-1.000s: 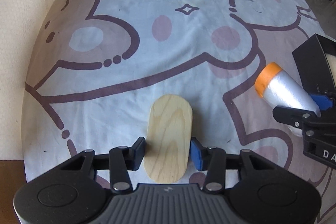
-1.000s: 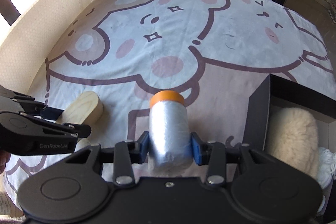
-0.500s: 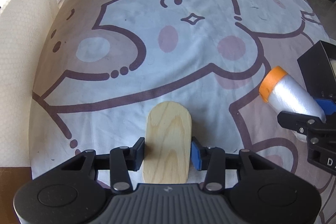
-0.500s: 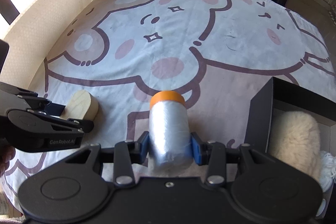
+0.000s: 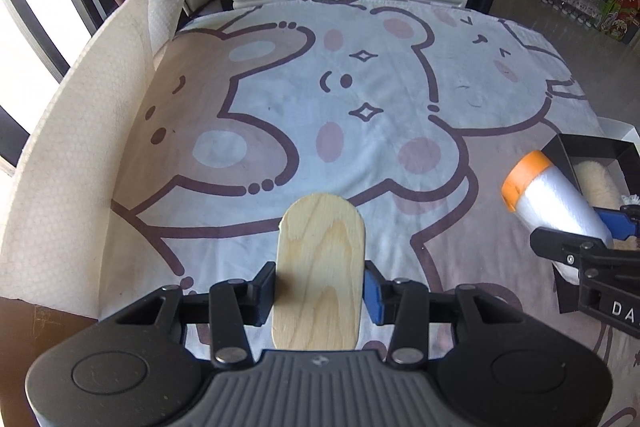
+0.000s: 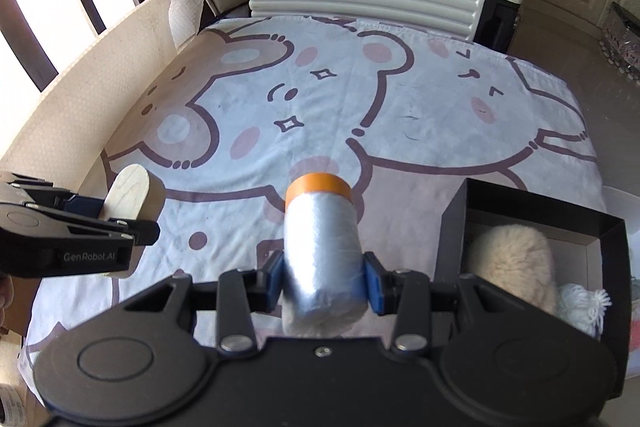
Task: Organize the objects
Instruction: 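Carry the block and bottle with both tools over the black box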
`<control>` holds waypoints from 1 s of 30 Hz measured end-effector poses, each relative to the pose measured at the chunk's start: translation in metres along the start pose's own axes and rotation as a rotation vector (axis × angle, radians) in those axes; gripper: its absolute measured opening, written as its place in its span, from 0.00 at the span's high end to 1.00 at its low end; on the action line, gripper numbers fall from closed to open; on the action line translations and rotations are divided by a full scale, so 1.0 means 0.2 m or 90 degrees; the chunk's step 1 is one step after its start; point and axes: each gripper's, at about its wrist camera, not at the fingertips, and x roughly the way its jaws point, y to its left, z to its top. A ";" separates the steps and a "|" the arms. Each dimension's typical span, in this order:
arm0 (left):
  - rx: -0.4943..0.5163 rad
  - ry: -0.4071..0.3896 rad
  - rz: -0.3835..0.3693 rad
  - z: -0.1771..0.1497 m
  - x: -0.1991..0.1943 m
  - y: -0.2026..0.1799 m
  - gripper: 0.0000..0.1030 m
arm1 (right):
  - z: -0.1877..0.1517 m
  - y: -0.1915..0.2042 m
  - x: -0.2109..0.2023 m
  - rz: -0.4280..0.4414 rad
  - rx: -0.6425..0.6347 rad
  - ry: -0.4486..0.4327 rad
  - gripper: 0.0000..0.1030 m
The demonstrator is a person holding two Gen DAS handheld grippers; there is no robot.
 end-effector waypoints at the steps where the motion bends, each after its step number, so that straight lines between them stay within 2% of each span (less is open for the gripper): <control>1: -0.001 -0.006 0.000 0.00 -0.02 0.00 0.56 | 0.00 0.00 -0.02 -0.001 0.001 -0.004 0.59; 13: -0.010 -0.062 -0.004 -0.05 -0.26 -0.01 0.56 | -0.05 -0.02 -0.24 -0.017 0.025 -0.054 0.59; 30: 0.007 -0.075 -0.019 -0.04 -0.30 -0.16 0.56 | -0.11 -0.15 -0.39 -0.042 0.049 -0.082 0.59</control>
